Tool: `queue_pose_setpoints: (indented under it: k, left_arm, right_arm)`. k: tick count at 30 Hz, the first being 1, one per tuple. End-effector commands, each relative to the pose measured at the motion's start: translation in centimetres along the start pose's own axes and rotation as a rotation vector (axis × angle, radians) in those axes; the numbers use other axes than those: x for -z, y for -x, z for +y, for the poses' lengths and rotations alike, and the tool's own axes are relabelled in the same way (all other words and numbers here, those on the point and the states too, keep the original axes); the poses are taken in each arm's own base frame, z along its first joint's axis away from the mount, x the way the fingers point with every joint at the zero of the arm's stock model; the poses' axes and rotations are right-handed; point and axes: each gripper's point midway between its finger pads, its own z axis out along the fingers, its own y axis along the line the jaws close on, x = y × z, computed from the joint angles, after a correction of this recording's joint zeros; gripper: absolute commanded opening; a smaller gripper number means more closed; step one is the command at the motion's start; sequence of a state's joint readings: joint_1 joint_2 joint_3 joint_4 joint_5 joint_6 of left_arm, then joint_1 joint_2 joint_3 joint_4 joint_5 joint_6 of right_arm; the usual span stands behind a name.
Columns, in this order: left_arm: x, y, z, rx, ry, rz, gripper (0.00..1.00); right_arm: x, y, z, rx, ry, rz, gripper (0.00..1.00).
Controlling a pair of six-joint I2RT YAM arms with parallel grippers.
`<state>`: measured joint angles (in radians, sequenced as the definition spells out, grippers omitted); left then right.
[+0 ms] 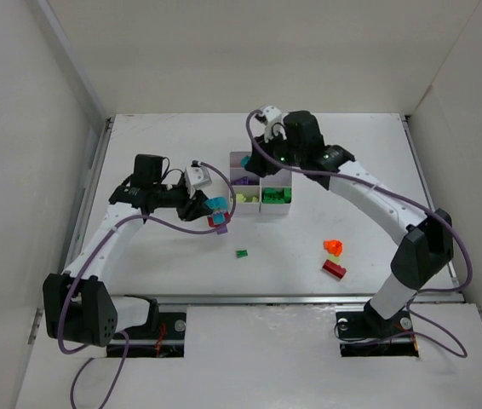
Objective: Sort the legos into containers by color
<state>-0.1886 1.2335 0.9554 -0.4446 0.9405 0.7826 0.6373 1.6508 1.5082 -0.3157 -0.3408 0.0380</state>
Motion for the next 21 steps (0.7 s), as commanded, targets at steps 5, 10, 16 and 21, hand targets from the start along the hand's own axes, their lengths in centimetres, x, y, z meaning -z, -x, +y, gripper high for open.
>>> queue_pose_setpoints:
  k: [5, 10, 16, 21]
  left_arm:
    - [1.0, 2.0, 1.0, -0.006, 0.090, -0.048, 0.00]
    - [1.0, 2.1, 1.1, 0.005, 0.093, -0.053, 0.00]
    - [1.3, 2.6, 1.2, 0.001, 0.108, -0.058, 0.00]
    - [1.5, 2.7, 1.0, 0.001, 0.108, -0.058, 0.00]
  right_arm:
    - [2.7, -3.4, -9.7, -0.243, -0.427, 0.159, 0.00]
    - [1.4, -5.1, -10.6, -0.294, -0.444, 0.207, 0.00]
    - [0.7, -4.9, -12.1, -0.326, -0.462, 0.195, 0.00]
    - [-0.4, -5.2, -13.0, -0.325, -0.482, 0.200, 0.02]
